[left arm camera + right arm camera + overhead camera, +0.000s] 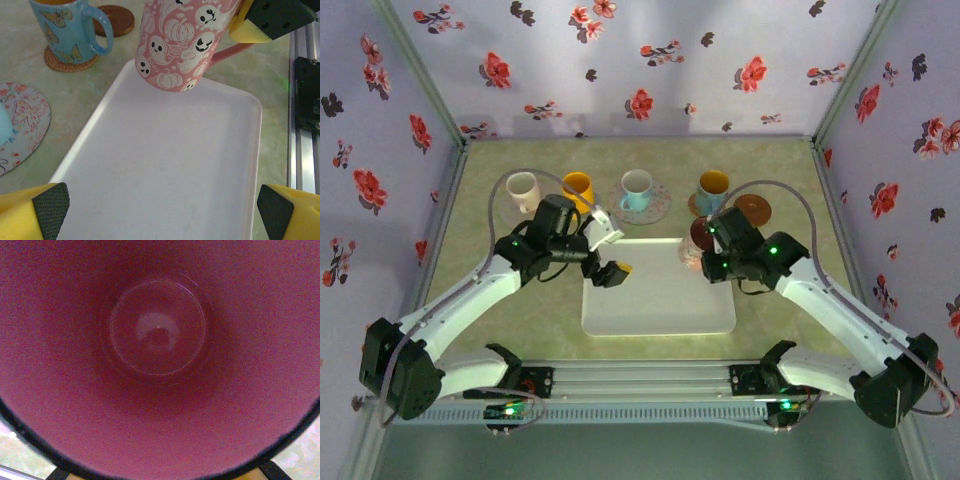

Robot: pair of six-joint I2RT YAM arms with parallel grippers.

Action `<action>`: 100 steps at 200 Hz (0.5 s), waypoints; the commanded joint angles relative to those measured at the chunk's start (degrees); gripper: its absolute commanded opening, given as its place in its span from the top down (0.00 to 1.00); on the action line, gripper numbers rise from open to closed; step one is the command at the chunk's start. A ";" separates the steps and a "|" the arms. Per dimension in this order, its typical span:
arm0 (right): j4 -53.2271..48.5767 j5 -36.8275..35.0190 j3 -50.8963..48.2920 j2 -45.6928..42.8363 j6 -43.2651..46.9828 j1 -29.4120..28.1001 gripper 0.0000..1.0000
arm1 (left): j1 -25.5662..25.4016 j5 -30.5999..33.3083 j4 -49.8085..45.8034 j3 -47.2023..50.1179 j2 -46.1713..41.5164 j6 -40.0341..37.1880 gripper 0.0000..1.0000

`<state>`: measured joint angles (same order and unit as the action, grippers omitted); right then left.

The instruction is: Place the cup by the coaster

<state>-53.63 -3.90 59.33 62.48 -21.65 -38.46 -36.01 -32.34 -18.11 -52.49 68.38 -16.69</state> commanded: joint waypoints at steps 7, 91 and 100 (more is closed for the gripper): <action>0.54 -3.19 5.10 -2.44 -0.68 2.05 1.00 | -0.38 0.38 2.53 -3.02 1.45 -0.03 0.00; -1.17 -3.22 9.43 -3.00 1.89 10.05 1.00 | -0.46 -0.62 8.65 -9.76 8.76 0.51 0.00; -0.92 -3.61 9.72 -2.74 2.13 10.65 1.00 | -0.47 -0.68 8.96 -11.06 9.81 0.35 0.00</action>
<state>-58.33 -4.93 65.45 60.80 -21.10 -29.23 -36.05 -32.16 -12.84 -59.31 75.96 -16.62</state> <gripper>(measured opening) 0.226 0.997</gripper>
